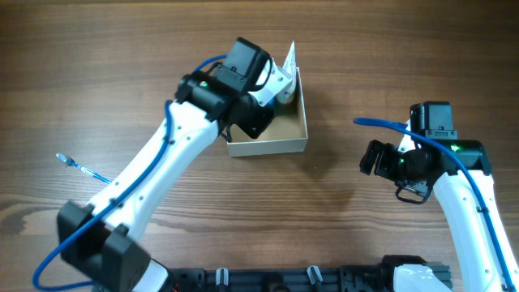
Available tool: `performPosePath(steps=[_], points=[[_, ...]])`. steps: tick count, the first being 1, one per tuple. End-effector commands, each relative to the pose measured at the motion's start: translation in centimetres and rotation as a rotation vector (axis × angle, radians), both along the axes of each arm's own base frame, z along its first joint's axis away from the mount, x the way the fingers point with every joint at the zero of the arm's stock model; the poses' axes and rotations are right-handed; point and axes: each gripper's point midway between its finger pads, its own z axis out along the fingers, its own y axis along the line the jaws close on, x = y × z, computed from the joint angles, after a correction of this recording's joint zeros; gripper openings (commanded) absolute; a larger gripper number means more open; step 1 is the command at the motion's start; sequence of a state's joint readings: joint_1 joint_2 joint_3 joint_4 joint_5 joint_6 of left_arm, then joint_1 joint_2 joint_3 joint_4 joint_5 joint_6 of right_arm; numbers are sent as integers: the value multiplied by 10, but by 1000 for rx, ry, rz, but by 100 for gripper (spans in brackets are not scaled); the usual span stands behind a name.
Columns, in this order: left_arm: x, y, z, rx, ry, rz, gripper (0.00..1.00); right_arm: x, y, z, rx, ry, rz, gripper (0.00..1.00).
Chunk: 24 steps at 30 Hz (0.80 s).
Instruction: Pack container
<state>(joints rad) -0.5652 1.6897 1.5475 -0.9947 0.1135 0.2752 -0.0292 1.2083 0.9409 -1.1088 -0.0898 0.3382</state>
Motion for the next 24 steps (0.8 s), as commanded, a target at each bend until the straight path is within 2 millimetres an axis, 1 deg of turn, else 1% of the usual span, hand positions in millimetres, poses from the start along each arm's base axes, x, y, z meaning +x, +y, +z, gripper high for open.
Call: performPosePath(steps=[1, 3, 5, 7, 8, 9, 10, 11, 12, 13, 15, 16, 17, 18, 19, 20, 22, 24], points=[[2, 1, -34, 67, 63, -29, 4, 1, 2, -1, 6, -1, 21, 100], [4, 1, -52, 98, 97, -27, 4, 1, 2, -1, 6, -1, 21, 100], [6, 5, -65, 134, 111, -18, 5, 1, 2, -1, 6, -1, 21, 100], [6, 5, -69, 140, 121, -19, 46, 1, 2, -1, 6, -1, 21, 100], [6, 5, -69, 139, 121, -19, 53, 1, 2, -1, 6, -1, 21, 100], [6, 5, -66, 137, 117, -18, 61, 1, 2, -1, 6, -1, 21, 100], [6, 5, -64, 135, 113, -18, 64, 1, 2, -1, 6, -1, 21, 100], [5, 7, -55, 128, 104, -2, 69, 1, 2, -1, 6, -1, 21, 100], [7, 12, -43, 124, 81, 65, 72, 1, 2, -1, 6, -1, 21, 100], [8, 17, -33, 125, 60, 117, 73, 1, 2, -1, 6, -1, 21, 100], [9, 36, -5, 133, -6, 242, 76, 1, 2, -1, 6, -1, 21, 100], [9, 51, 10, 137, -45, 328, 86, 1, 2, -1, 6, -1, 21, 100], [10, 71, 28, 127, -85, 442, 100, 1, 2, -1, 6, -1, 21, 100], [10, 92, 42, 107, -108, 551, 100, 1, 2, -1, 6, -1, 22, 100], [13, 125, 58, 46, -120, 767, 100, 1, 2, -1, 6, -1, 21, 100], [11, 204, 68, -64, -81, 1205, 100, 1, 2, -1, 6, -1, 22, 100], [1, 258, 61, -125, -12, 1502, 100, 1, 2, -1, 6, 0, 22, 100], [-9, 298, 48, -166, 64, 1680, 100, 1, 2, -1, 6, 0, 21, 100]])
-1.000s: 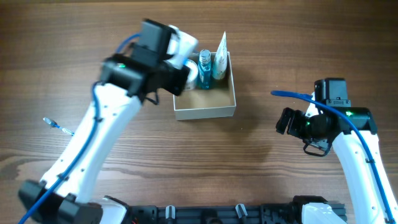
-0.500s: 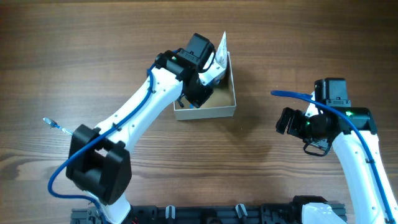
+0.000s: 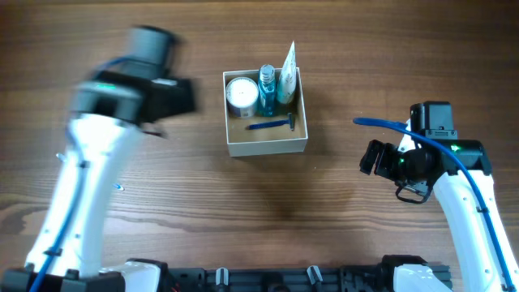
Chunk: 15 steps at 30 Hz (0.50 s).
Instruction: Pack container
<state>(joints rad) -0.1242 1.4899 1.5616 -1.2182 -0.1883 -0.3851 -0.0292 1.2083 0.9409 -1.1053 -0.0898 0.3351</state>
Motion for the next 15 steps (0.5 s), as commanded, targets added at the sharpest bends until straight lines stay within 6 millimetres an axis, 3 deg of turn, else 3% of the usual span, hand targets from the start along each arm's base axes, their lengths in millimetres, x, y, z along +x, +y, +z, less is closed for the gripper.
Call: performPosePath(steps=[1, 5, 8, 15], points=[[-22, 91, -14, -175, 1, 573, 100, 0, 2, -1, 7, 3, 19, 100], [-45, 152, -46, -198, 53, 790, 100, 0, 2, -1, 7, 3, 19, 100], [-63, 185, -73, -205, 93, 909, 100, 0, 2, -1, 7, 3, 18, 100], [-84, 209, -125, -222, 202, 1011, 100, -1, 3, -1, 10, 4, 19, 100]])
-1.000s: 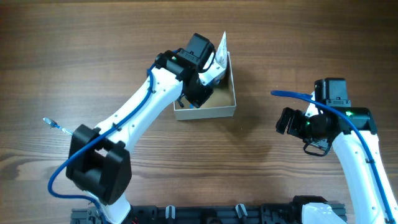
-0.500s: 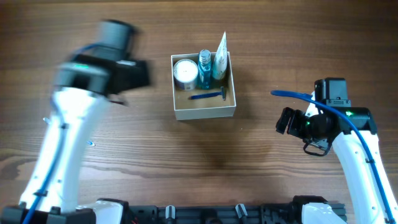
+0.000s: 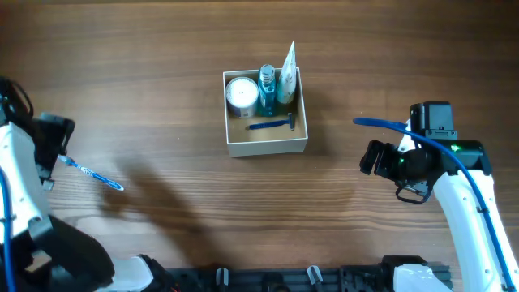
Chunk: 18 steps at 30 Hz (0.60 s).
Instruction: Pack container
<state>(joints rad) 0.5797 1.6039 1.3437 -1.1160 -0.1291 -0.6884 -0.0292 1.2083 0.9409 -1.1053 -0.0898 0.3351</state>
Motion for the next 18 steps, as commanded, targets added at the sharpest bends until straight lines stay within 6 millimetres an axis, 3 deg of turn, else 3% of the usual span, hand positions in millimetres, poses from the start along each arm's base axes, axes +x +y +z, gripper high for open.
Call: performPosePath(steps=[1, 18], points=[[-7, 1, -32, -56, 48, 43, 100, -1, 3, -1, 10, 4, 19, 100], [-12, 1, -124, -163, 244, 46, 100, -1, 3, -1, 13, 6, 20, 100]])
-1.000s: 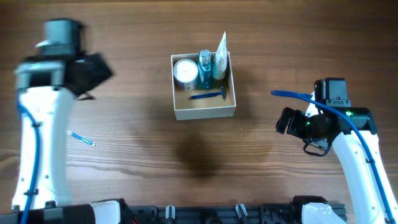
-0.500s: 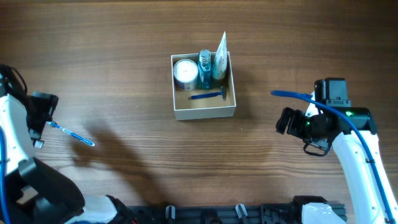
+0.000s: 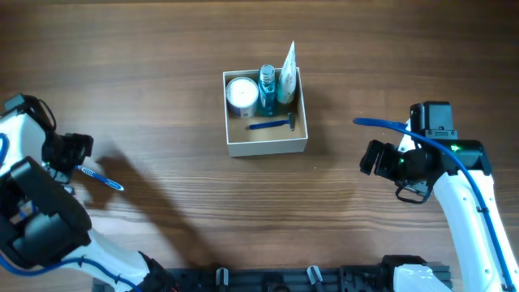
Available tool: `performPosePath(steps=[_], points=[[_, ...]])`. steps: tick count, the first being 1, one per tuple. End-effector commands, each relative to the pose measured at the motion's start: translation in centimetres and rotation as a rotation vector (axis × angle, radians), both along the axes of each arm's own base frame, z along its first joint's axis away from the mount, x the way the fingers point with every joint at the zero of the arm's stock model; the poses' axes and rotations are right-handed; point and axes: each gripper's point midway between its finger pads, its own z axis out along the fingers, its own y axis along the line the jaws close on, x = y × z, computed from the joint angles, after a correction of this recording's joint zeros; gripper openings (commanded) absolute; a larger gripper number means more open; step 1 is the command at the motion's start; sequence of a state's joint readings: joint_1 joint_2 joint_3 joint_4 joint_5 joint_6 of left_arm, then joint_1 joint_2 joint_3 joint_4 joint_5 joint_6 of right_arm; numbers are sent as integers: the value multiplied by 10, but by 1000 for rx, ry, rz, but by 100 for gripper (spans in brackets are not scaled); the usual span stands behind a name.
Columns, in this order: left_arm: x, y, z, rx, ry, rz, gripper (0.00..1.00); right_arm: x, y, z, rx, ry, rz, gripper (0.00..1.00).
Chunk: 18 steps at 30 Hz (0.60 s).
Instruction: Pack container
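An open white box [image 3: 298, 144] stands mid-table. It holds a white round jar [image 3: 241, 93], a blue bottle [image 3: 268, 88], a white tube [image 3: 286, 75] leaning out at the back, and a blue razor [image 3: 270, 125] lying flat. A blue-and-white toothbrush [image 3: 104, 179] lies on the table at the far left. My left gripper [image 3: 75, 156] is over its handle end, fingers apparently apart around it, and it hides that end. My right gripper [image 3: 371, 158] hangs to the right of the box, holding nothing that I can see.
The wooden table [image 3: 203, 211] carries only the box and the toothbrush. My left arm's body fills the lower left corner. A blue cable loops over the right arm. A black rail runs along the front edge.
My left gripper has shifted right and down onto the toothbrush's handle end, which showed in full before. The toothbrush, the box and the right arm are where they were.
First my left gripper reached into the box, covering its contents. Then it was out, to the left of the box, and the razor lay inside. Then it stood at the far left by the toothbrush, and now it is over the handle.
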<state>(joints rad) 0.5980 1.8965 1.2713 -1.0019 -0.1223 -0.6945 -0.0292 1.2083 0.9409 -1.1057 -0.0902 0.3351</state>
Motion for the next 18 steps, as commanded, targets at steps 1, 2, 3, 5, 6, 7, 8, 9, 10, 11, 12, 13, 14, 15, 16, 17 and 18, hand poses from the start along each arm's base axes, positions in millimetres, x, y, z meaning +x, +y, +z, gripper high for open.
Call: performPosePath(steps=[1, 2, 3, 5, 6, 7, 8, 9, 10, 11, 12, 13, 14, 15, 16, 17, 18], points=[[-6, 0, -20, -18, 47, 20, 100, -1, 3, -1, 13, 5, 20, 100], [-6, 0, -24, -21, 54, 20, 100, -1, 3, -1, 13, 5, 21, 100], [-7, 0, -27, -25, 61, 20, 100, -1, 3, -1, 13, 5, 23, 100], [-8, -1, -34, -34, 76, 19, 100, -1, 3, -1, 13, 5, 23, 100], [-8, -1, -36, -37, 80, 19, 100, -1, 3, -1, 13, 5, 23, 100], [-9, -1, -38, -38, 83, 19, 100, -1, 3, -1, 12, 5, 23, 100], [-8, -1, -40, -39, 80, 10, 100, -1, 3, -1, 12, 5, 23, 100], [-6, -1, -41, -43, 74, -10, 100, -1, 3, -1, 12, 5, 23, 100], [-5, 0, -42, -45, 74, -29, 99, -1, 3, -1, 12, 4, 23, 100], [-4, 0, -43, -45, 74, -36, 99, -1, 3, -1, 12, 5, 23, 100], [-4, -1, -44, -47, 73, -35, 98, -1, 3, -1, 12, 5, 23, 100], [-4, -1, -44, -50, 71, -35, 98, -1, 3, -1, 12, 5, 23, 100], [-3, -1, -44, -50, 69, -36, 98, -1, 3, -1, 12, 4, 23, 100], [-3, -1, -45, -51, 69, -41, 96, -1, 3, -1, 12, 4, 23, 100], [-2, -1, -45, -53, 68, -61, 96, -1, 3, -1, 12, 4, 23, 100], [-2, -1, -45, -53, 68, -61, 96, -1, 3, -1, 12, 4, 23, 100], [-2, -1, -45, -55, 68, -60, 96, -1, 3, -1, 12, 4, 23, 100]])
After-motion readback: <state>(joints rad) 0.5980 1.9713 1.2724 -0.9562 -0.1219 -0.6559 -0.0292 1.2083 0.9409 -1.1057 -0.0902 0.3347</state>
